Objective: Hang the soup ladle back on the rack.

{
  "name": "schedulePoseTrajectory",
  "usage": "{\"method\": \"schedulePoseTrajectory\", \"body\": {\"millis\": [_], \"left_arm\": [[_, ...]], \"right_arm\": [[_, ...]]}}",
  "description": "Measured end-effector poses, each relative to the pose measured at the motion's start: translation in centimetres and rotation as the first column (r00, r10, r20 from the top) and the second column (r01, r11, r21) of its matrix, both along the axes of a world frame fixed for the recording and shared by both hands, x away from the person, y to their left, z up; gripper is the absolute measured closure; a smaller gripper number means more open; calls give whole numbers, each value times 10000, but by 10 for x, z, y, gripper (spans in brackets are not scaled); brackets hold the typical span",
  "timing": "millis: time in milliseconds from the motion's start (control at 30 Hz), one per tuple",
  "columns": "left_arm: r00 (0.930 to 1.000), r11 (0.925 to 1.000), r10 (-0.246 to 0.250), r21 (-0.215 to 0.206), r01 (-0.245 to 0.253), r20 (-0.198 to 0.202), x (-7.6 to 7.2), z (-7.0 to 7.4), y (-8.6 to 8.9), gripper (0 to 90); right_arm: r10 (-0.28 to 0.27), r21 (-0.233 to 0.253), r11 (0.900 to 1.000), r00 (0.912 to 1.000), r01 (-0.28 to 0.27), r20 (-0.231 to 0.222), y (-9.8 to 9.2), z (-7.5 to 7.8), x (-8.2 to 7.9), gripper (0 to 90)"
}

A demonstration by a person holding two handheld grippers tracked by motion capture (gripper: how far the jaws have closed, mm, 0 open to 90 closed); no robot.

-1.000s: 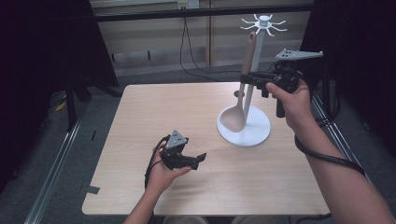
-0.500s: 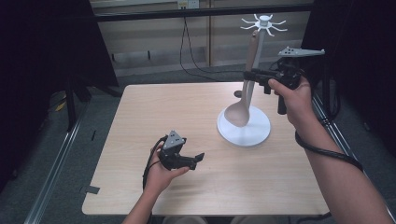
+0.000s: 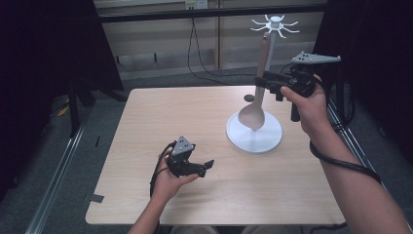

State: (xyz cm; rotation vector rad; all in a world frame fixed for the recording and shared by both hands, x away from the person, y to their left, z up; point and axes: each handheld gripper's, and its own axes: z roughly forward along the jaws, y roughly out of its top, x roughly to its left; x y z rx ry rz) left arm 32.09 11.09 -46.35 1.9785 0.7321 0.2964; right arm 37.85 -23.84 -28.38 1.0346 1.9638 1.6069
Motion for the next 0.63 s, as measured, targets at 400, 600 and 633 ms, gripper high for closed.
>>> {"method": "schedulePoseTrajectory", "body": {"millis": [400, 600, 633], "left_arm": [[10000, 10000, 74, -9, -74, -41, 1, 0, 3, 78], [9999, 9999, 95, -51, -96, -66, 1, 0, 3, 76], [9999, 9999, 82, -58, -82, -78, 2, 0, 3, 77]], "right_arm": [[-237, -897, 9957, 9996, 223, -145, 4, -9, -16, 197], [-247, -1078, 9939, 9995, 225, -197, 6, -14, -22, 141], [-259, -1066, 9940, 9995, 237, -200, 6, -15, -23, 139]]}}
